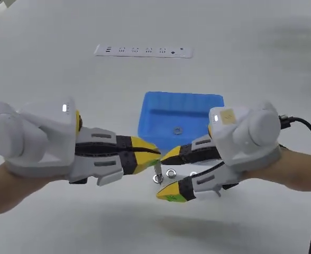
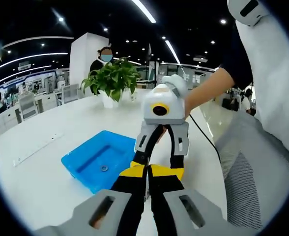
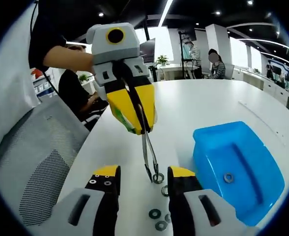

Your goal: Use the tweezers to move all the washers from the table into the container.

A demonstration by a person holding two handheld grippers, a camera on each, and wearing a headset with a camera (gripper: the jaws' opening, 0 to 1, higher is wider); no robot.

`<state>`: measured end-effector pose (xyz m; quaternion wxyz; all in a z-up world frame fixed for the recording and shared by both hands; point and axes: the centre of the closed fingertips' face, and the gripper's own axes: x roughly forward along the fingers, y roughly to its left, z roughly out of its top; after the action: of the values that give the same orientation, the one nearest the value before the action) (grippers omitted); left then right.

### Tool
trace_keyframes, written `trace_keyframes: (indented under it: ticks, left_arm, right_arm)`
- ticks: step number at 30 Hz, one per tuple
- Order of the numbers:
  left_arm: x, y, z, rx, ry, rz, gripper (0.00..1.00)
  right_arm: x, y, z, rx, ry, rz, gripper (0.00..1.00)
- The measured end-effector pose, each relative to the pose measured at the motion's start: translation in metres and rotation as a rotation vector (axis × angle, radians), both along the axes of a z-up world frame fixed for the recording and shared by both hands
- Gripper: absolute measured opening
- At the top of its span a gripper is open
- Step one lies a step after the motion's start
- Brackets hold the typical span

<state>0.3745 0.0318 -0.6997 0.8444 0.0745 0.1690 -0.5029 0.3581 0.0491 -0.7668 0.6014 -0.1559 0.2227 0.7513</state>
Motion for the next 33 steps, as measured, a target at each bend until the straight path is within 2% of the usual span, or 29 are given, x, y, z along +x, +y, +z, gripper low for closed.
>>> trace_keyframes:
  ticks: [5, 12, 14, 16, 23, 29, 33]
  left_arm:
    - [-0.0002, 0.0010, -0.0004, -0.001, 0.014, 0.001, 0.05]
    - [-0.0034, 0.0037, -0.0020, 0.018, 0.026, -0.006, 0.05]
    - [-0.0043, 0.0035, -0.0024, 0.023, 0.027, -0.007, 0.05]
    - [-0.0056, 0.0030, -0.0029, 0.025, 0.028, -0.014, 0.05]
    - [-0.0059, 0.0032, -0.0052, 0.033, 0.028, -0.017, 0.05]
    - [-0.0046, 0.0018, -0.0059, 0.033, 0.029, -0.015, 0.05]
    - [-0.0029, 0.0017, -0.0059, 0.041, 0.027, 0.003, 0.05]
  right_arm:
    - [-0.0003, 0.0050, -0.0007, -0.004, -0.004, 0.032, 0.29]
    - [-0.0003, 0.0071, -0.0036, -0.027, -0.041, 0.076, 0.21]
    - [0.0006, 0.0075, -0.0050, -0.036, -0.068, 0.082, 0.19]
    - [0.0002, 0.0077, -0.0049, -0.037, -0.067, 0.088, 0.17]
    - [0.0020, 0.0079, -0.0056, -0.043, -0.098, 0.099, 0.12]
    - [0.0019, 0.0064, -0.0059, -0.038, -0.159, 0.125, 0.10]
    - [0.0036, 0.0060, -0.0062, -0.033, -0.153, 0.116, 0.10]
